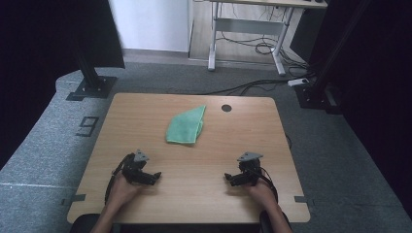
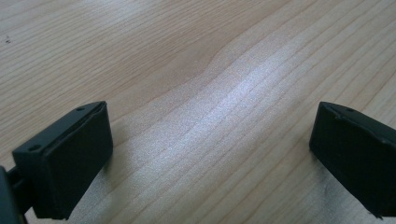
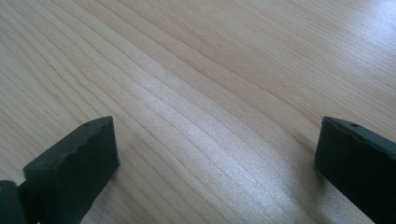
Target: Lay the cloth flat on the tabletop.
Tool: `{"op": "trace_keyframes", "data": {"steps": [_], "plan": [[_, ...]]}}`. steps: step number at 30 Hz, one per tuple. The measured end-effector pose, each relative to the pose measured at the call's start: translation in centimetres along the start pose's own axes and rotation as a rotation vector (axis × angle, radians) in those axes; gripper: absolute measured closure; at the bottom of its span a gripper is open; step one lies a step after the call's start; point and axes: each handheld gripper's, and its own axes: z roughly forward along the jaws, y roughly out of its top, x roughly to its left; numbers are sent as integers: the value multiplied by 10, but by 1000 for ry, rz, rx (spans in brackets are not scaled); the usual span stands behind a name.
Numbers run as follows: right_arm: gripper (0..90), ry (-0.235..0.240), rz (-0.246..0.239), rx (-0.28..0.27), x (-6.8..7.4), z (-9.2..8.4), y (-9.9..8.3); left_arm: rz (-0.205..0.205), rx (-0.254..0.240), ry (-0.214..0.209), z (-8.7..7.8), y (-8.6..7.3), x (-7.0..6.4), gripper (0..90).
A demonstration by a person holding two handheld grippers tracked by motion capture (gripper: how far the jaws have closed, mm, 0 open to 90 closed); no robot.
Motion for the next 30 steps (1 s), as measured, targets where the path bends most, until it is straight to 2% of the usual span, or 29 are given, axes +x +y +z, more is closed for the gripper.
{"op": "trace_keyframes", "data": {"steps": [7,23,26,30], "plan": [[0,-2,2,-1,0,1,1,-23,-6,20,2,2,0,4],[0,-2,0,-1,1,2,2,-22,-10,18,4,5,-3,18],[0,-1,0,-1,1,2,2,-10,-6,10,3,7,-6,52],[0,-1,0,-1,1,2,2,25,-4,23,2,11,-11,68]]}}
